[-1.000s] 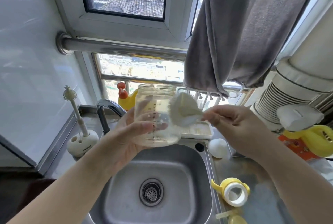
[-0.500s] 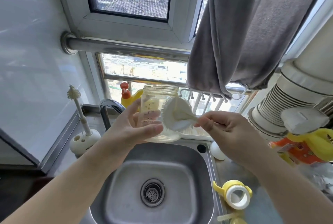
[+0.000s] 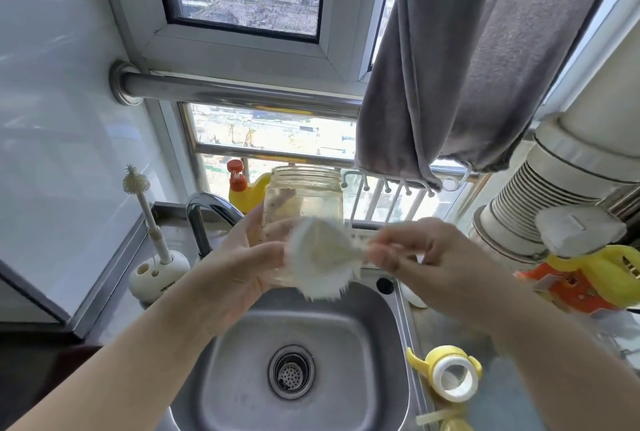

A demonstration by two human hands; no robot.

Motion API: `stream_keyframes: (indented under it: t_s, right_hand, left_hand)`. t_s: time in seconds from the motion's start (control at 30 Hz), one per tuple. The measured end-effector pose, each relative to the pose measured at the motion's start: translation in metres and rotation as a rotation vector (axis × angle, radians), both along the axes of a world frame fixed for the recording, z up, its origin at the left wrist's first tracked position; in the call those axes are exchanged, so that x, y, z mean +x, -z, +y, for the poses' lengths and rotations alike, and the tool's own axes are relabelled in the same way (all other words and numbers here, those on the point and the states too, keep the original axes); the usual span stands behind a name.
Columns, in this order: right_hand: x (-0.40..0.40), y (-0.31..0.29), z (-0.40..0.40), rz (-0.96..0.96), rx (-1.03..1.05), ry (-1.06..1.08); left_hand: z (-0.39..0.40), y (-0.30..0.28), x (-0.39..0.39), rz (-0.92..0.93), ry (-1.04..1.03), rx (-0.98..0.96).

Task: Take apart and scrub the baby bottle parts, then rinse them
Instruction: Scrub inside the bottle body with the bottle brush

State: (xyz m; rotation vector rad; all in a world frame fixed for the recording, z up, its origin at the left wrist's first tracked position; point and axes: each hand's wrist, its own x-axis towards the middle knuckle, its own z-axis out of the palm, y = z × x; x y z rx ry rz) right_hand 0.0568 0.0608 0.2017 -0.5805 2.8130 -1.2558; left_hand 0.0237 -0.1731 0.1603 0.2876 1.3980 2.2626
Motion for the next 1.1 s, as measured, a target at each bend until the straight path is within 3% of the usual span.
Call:
stream_keyframes:
  t_s: [0.07,0.2,0.33,0.5,0.8,1.1]
  right_hand:
    - [0.003,-0.001,0.008,-0.019,0.043,0.005]
    - [-0.008,-0.007,0.013,0.08,-0.136,0.129]
    - [0.003,-0.001,0.001,0.042,0.019,-0.007]
    - [0.002,0.008,0.016,0.01,-0.121,0.202]
    - [0.015,0.01,0.013,-0.051,-0.097,0.238]
    - [0.01,0.027,0.015,-0.119,-0.091,0.278]
  left_hand:
    - [-0.004,-0.002,0.001,0.018,0.004,-0.014]
    - [0.002,0.001,0.004,-0.012,0.044,0.009]
    - [0.0,0.001,0.002,-0.014,0.028,0.043]
    - [0.002,0.008,0.003,-0.095,0.071,0.025]
    - [0.011,0.008,0.005,0.131,-0.043,-0.259]
    - [0.014,0.016,0.004,0.049,-0.05,-0.3]
